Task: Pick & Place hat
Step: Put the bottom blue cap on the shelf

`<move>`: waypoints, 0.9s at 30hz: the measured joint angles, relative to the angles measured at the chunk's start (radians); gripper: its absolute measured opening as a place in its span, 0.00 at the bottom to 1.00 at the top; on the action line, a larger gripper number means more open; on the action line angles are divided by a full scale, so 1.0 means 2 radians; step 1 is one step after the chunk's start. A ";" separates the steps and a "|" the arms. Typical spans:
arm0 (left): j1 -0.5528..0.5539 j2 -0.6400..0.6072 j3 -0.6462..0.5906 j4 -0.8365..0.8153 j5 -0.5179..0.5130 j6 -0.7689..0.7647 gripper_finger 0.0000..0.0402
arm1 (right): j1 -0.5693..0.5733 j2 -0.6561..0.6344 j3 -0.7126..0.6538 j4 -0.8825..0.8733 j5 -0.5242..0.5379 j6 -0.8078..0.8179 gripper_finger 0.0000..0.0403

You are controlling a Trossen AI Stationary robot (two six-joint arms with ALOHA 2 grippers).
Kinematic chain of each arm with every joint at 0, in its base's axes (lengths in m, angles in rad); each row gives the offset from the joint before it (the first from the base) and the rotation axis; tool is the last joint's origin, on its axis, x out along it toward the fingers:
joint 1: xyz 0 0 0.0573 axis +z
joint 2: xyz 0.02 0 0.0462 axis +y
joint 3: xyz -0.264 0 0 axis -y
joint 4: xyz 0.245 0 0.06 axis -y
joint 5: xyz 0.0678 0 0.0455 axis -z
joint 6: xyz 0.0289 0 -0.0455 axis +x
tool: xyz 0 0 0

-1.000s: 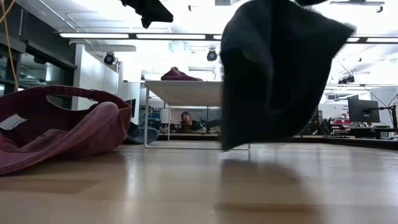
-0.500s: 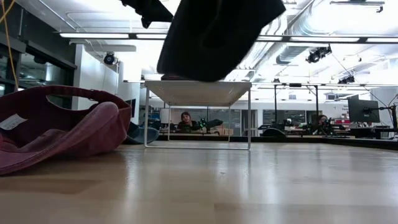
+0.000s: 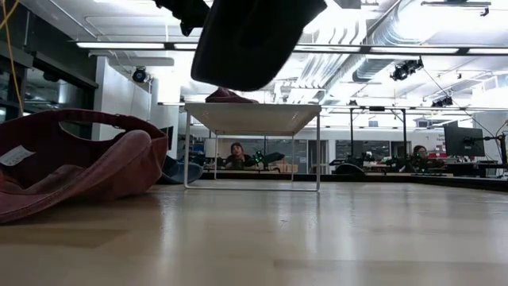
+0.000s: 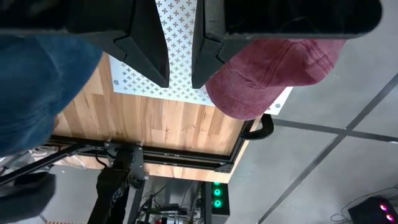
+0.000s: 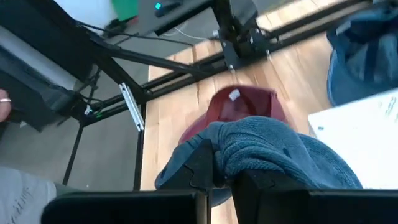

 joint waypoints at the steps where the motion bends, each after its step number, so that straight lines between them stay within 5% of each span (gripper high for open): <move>1: 0.000 0.000 0.000 0.000 0.000 -0.001 0.17 | -0.008 0.000 0.000 0.006 -0.012 -0.010 0.06; 11: 0.000 0.000 0.000 0.000 0.000 -0.002 0.17 | -0.077 0.001 0.000 0.037 -0.167 -0.203 0.06; 27: 0.000 0.000 0.000 0.000 0.000 -0.015 0.17 | -0.154 0.006 -0.001 0.081 -0.241 -0.426 0.06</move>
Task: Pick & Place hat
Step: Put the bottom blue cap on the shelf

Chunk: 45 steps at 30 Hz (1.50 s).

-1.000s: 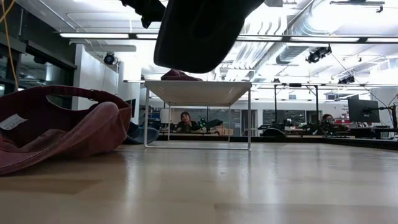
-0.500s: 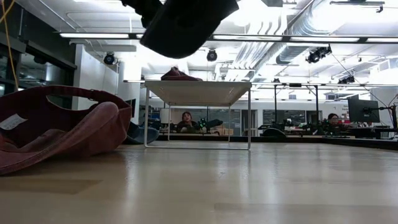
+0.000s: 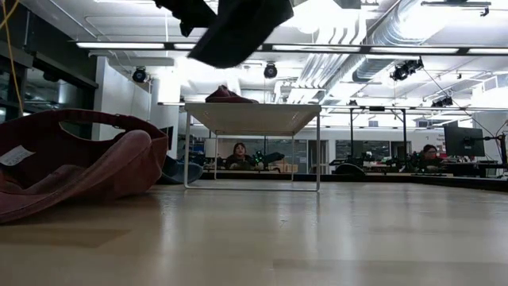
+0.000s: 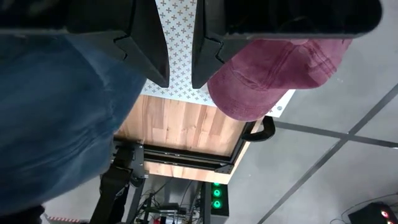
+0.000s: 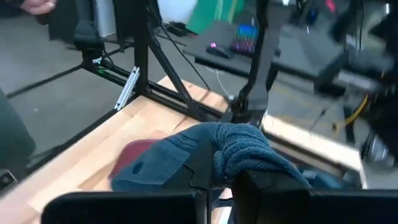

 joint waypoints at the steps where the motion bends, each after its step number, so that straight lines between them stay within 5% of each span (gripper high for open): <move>1: 0.000 0.000 0.000 0.000 0.000 0.000 0.17 | -0.004 0.000 0.000 0.003 -0.007 -0.013 0.06; 21: 0.000 0.000 0.000 0.000 -0.001 -0.002 0.17 | -0.069 0.063 -0.006 0.119 -0.113 -0.042 0.06; 45: 0.000 0.000 0.000 0.000 -0.002 -0.013 0.17 | -0.114 0.109 -0.006 0.146 -0.154 -0.051 0.06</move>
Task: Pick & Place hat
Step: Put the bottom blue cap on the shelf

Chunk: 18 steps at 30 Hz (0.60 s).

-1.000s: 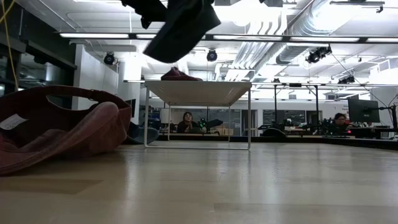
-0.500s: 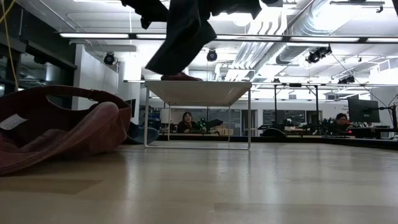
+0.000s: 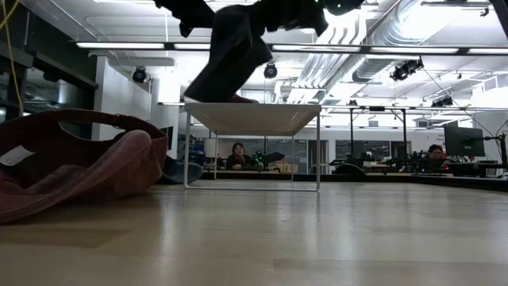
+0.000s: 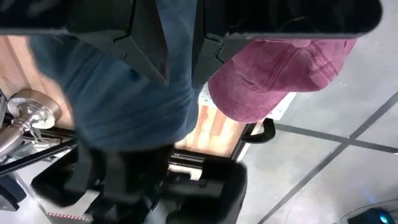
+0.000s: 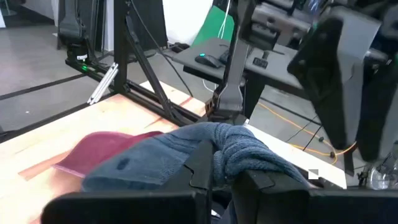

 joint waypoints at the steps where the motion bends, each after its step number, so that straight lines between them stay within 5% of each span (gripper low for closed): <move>1: 0.000 0.000 0.000 0.000 -0.001 0.000 0.17 | -0.001 0.002 0.000 0.000 0.000 0.000 0.06; 18: 0.000 0.000 0.000 0.000 -0.004 -0.003 0.17 | -0.017 0.002 0.000 -0.093 0.013 -0.031 0.06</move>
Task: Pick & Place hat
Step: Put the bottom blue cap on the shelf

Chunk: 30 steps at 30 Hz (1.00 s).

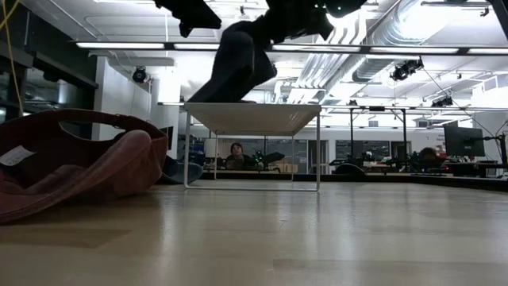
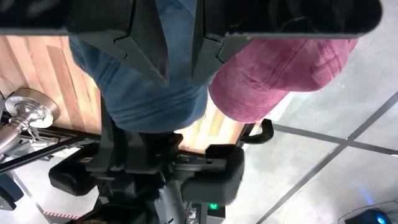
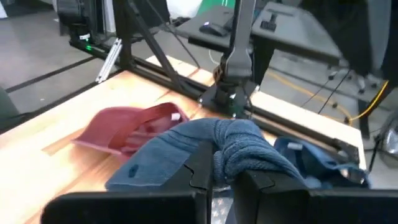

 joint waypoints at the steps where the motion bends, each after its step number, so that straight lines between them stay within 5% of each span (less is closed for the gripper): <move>1: 0.000 0.000 0.000 0.000 0.000 0.000 0.17 | -0.001 0.000 0.000 -0.007 0.000 0.000 0.06; 30: 0.000 0.000 0.000 0.000 0.012 0.001 0.17 | -0.001 0.000 0.000 -0.222 0.152 -0.025 0.08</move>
